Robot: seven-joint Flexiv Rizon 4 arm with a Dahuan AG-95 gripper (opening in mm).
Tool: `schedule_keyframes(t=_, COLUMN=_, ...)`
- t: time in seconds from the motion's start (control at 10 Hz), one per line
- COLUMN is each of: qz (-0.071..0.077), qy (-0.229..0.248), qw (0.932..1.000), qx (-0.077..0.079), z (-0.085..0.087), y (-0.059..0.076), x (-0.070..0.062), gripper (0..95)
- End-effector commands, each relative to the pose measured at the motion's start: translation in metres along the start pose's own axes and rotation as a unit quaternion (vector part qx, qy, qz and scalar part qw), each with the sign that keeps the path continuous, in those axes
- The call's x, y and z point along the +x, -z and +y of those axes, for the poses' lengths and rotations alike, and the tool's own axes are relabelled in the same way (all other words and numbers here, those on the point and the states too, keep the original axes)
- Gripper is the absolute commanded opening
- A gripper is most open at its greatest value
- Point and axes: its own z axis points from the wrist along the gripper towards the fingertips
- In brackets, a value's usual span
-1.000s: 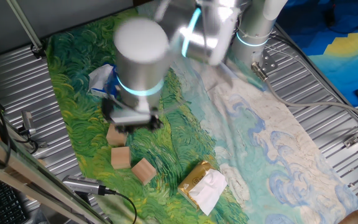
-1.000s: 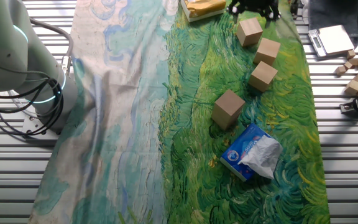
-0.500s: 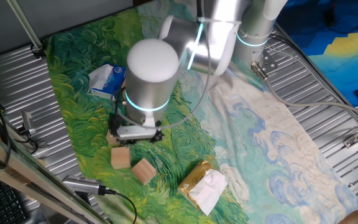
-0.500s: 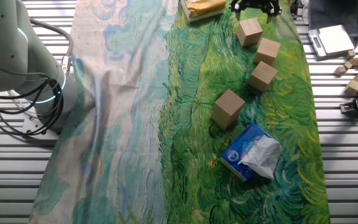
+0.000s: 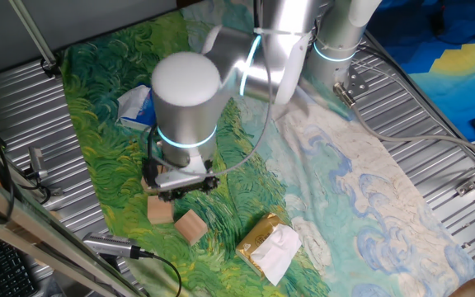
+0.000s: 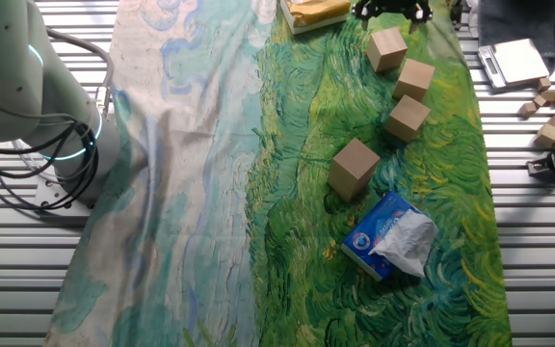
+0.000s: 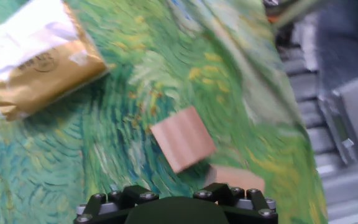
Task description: Stack the blocks in a vertical line of five
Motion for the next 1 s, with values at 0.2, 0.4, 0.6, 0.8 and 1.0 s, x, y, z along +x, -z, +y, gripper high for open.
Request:
schedule_keyframes(t=0.2, qz=0.004, qy=0.015, qw=0.9999, qx=0.005, z=0.0038, y=-0.0005, x=-0.0034, gripper=76.0)
schedule_keyframes(t=0.4, qz=0.003, qy=0.016, qw=0.9998, qx=0.006, z=0.0038, y=-0.0005, x=-0.0034, gripper=76.0)
schedule_keyframes(t=0.6, qz=0.005, qy=0.015, qw=0.9998, qx=0.009, z=0.0039, y=-0.0005, x=-0.0034, gripper=76.0)
schedule_keyframes(t=0.8, qz=0.007, qy=0.019, qw=0.9998, qx=0.009, z=0.0039, y=-0.0004, x=-0.0034, gripper=76.0)
schedule_keyframes(t=1.0, qz=0.002, qy=0.016, qw=0.9998, qx=0.010, z=0.0038, y=-0.0003, x=-0.0036, gripper=76.0)
